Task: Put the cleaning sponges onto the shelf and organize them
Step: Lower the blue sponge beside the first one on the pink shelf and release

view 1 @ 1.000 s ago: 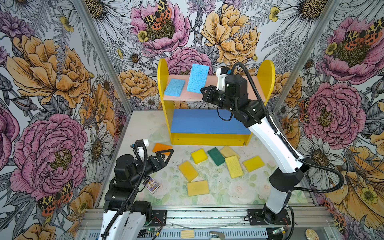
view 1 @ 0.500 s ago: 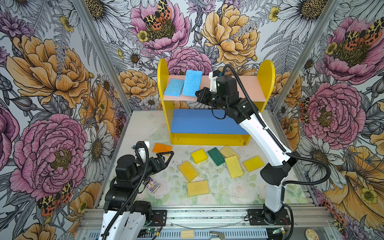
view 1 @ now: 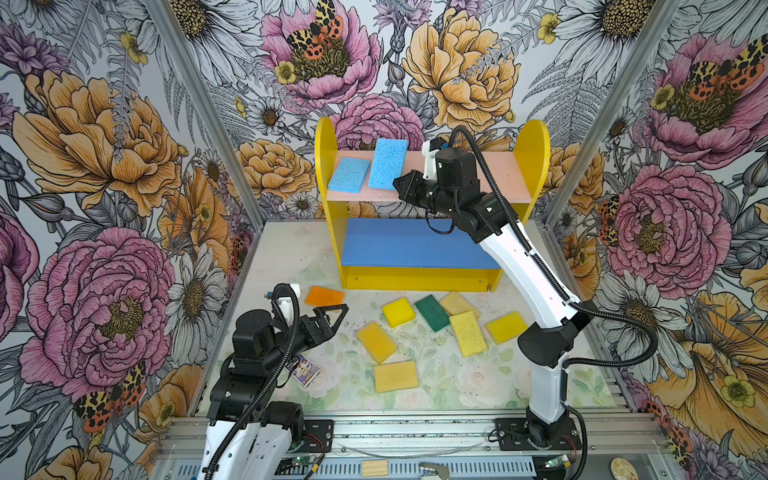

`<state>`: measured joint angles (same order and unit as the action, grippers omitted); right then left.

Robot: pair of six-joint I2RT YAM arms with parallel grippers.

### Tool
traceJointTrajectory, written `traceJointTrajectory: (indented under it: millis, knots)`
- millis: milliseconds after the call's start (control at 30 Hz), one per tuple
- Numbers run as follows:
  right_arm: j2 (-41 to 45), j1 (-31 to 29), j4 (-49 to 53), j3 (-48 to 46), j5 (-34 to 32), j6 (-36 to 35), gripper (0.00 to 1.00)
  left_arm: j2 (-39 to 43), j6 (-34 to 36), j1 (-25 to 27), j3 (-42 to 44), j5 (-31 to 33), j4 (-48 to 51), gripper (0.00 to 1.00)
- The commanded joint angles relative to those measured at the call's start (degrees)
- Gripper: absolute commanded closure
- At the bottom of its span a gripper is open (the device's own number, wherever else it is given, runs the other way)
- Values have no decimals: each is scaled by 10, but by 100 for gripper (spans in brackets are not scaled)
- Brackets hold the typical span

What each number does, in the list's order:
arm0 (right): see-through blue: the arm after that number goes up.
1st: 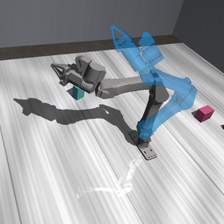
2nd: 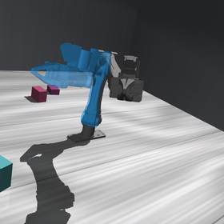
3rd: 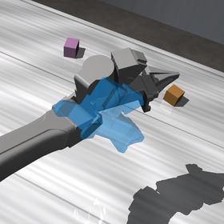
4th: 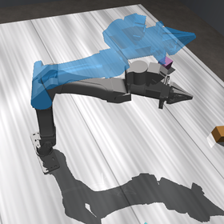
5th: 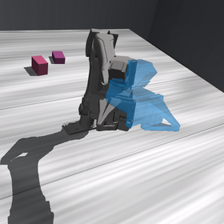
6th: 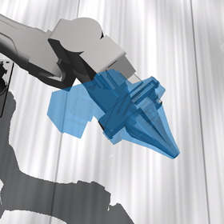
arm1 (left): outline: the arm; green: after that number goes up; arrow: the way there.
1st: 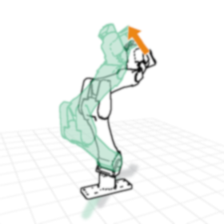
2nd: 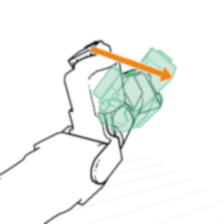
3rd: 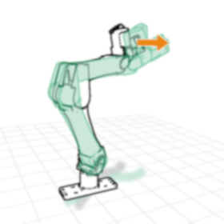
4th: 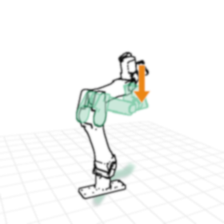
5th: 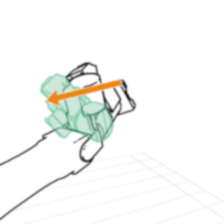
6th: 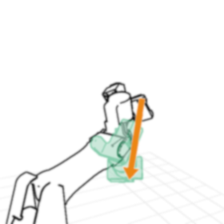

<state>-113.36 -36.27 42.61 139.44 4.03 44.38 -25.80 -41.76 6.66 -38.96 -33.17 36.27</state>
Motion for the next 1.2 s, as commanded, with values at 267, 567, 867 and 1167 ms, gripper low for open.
traceJointTrajectory:
  millis: [267, 567, 867, 1167]
  knots:
    - [-7, 10, -4, 12, 2, -4, 64, -2, 13, 3, 0, 16, 10, 1]
    - [-25, 36, 3, 34, -5, -8, 50, -4, 18, 5, -3, 17, 14, 1]
    - [-96, 42, 16, 126, 13, 9, 48, -2, 46, 9, -26, 31, 51, 1]
    - [-139, 28, 14, 165, 46, 50, 45, 3, 60, 20, -47, 43, 77, 1]
